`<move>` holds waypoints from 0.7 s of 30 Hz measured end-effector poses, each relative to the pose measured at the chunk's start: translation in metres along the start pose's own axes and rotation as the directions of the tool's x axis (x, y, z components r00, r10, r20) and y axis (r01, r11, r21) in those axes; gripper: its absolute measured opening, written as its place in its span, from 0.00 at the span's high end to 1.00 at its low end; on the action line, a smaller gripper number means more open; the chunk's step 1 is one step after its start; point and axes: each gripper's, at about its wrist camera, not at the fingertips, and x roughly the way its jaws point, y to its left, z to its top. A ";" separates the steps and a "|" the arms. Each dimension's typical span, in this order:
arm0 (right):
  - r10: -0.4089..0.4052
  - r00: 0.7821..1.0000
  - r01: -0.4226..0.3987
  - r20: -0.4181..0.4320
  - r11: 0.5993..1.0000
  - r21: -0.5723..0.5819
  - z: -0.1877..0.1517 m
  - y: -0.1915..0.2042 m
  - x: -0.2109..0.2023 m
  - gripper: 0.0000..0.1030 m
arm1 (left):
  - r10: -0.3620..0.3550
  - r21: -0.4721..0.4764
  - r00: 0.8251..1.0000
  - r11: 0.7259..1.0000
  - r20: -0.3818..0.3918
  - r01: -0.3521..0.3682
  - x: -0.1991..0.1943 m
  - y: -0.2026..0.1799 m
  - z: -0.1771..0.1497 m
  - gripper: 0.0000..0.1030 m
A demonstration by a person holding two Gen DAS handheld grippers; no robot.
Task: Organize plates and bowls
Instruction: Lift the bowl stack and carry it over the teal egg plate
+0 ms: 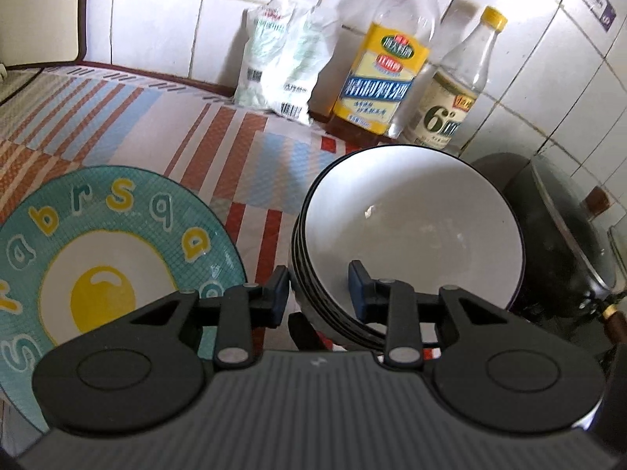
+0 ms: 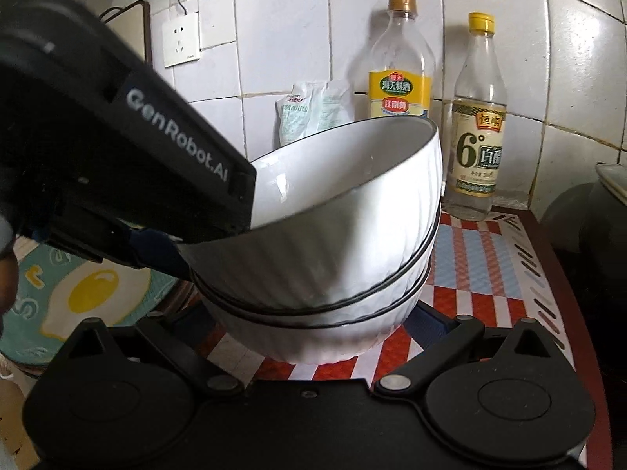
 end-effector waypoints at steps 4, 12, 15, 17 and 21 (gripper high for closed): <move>-0.021 0.999 0.022 0.025 1.000 -0.023 0.010 0.007 -0.016 0.01 | -0.025 -0.001 1.000 1.000 0.016 0.025 -0.020 -0.001 0.006 0.70; 0.017 0.998 -0.014 0.052 0.999 -0.052 0.024 0.037 -0.035 0.01 | -0.006 0.020 0.998 1.000 0.060 0.005 -0.063 0.019 0.005 0.70; 0.045 0.998 -0.042 0.047 0.998 -0.050 0.026 0.054 -0.038 0.01 | 0.020 0.013 0.998 1.000 0.066 -0.021 -0.076 0.034 0.003 0.70; 0.062 0.997 -0.061 0.038 0.997 -0.043 0.027 0.066 -0.039 0.01 | 0.039 0.021 0.997 0.999 0.072 -0.041 -0.085 0.043 0.001 0.70; 0.099 0.995 -0.097 0.028 0.994 -0.048 0.028 0.087 -0.037 0.01 | 0.065 0.010 0.995 0.998 0.075 -0.066 -0.100 0.066 -0.003 0.70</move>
